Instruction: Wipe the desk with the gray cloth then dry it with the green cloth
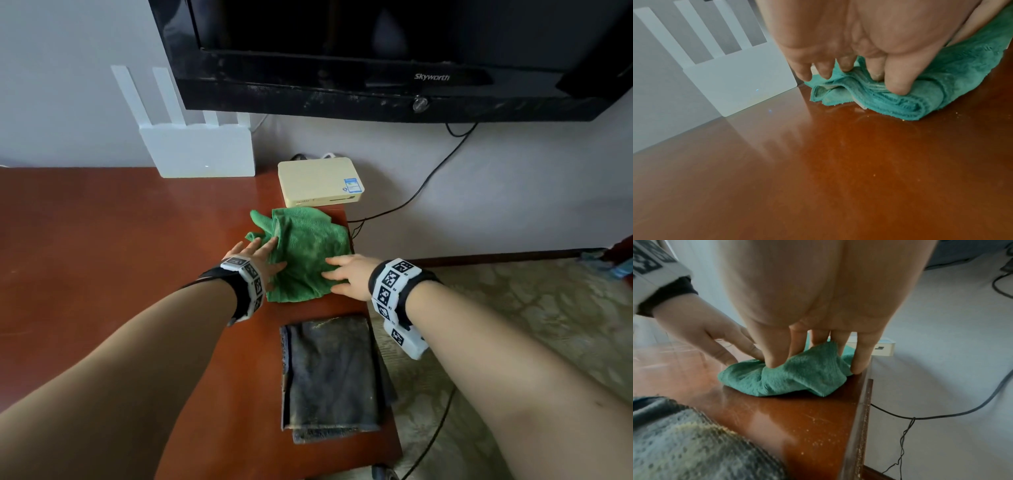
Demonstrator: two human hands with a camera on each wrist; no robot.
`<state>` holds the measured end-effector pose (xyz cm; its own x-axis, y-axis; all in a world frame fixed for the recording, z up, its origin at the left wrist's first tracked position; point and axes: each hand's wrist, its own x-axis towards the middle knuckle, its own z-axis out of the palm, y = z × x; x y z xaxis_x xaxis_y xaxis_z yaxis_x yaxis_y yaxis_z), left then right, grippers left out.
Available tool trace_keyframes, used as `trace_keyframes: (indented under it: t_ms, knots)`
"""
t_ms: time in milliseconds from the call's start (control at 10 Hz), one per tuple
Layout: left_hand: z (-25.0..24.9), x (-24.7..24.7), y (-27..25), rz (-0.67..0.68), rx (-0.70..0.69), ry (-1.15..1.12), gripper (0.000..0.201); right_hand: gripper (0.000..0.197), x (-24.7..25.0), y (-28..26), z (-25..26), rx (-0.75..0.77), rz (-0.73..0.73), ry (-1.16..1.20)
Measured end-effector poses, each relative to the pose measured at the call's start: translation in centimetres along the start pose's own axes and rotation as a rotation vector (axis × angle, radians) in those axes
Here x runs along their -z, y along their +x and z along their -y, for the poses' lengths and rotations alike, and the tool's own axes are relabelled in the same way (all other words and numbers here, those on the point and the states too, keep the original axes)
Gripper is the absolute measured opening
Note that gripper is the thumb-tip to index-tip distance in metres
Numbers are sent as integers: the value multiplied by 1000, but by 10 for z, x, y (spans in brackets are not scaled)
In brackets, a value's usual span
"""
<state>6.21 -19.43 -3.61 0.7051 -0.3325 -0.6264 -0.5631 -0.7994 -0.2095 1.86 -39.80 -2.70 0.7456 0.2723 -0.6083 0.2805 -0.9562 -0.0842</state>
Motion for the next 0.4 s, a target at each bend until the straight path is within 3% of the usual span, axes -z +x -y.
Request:
trace_keyframes:
  t_ms: [200,400]
  knots:
    - [1,-6,9,-4,13,-48,62,47,0,-2,1,-19,-7,10]
    - [14,-5,-12,-116,-9,-71,58,48,18,-20,21,-84,-22,9]
